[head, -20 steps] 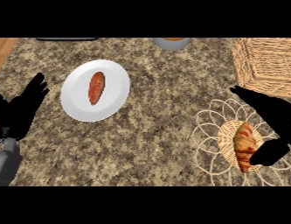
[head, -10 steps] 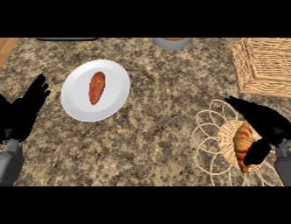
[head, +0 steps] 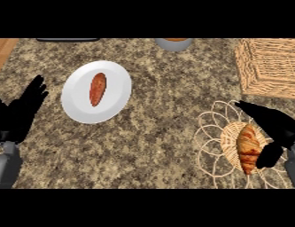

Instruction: Pick the croissant from the placemat and place it in the basket

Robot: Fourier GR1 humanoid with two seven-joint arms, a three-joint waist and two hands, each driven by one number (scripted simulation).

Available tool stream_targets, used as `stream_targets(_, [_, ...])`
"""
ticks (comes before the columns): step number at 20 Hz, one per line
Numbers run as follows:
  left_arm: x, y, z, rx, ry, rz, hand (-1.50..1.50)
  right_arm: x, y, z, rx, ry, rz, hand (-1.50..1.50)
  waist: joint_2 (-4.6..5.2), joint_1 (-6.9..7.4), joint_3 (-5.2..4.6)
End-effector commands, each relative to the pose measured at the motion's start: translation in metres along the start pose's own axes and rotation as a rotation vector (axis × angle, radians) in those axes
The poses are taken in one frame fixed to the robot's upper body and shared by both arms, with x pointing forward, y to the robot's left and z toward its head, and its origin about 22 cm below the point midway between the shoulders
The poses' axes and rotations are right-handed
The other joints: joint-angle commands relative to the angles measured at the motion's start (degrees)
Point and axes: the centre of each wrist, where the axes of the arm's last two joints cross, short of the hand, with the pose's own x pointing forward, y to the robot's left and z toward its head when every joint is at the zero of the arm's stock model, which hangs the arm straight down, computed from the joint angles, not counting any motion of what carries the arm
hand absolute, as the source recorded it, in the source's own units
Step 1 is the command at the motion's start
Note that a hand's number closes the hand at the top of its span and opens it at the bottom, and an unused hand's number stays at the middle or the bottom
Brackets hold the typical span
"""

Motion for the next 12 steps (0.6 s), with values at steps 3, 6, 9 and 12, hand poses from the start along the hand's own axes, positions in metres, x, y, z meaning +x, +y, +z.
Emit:
stream_targets(3, [0.0,-0.016,-0.004,-0.004,-0.003,-0.001,0.0,-0.009,0.001,-0.007,0.043,-0.037,-0.039,-1.5,0.01,0.01,-0.01])
stream_targets(6, [-0.001,0.006,-0.01,-0.004,-0.001,0.006,0.0,0.002,-0.007,0.015,0.052,-0.075,-0.038,-1.5,-0.02,-0.19,-0.02])
stream_targets(9, [0.004,-0.025,-0.001,-0.003,0.007,0.009,0.0,-0.001,0.008,0.017,0.053,-0.078,-0.041,-1.5,-0.05,-0.15,-0.01])
stream_targets(12, [0.005,-0.001,-0.005,-0.007,-0.005,0.009,0.0,-0.008,0.015,0.005,0.048,-0.064,0.007,-1.5,-0.01,-0.03,-0.01])
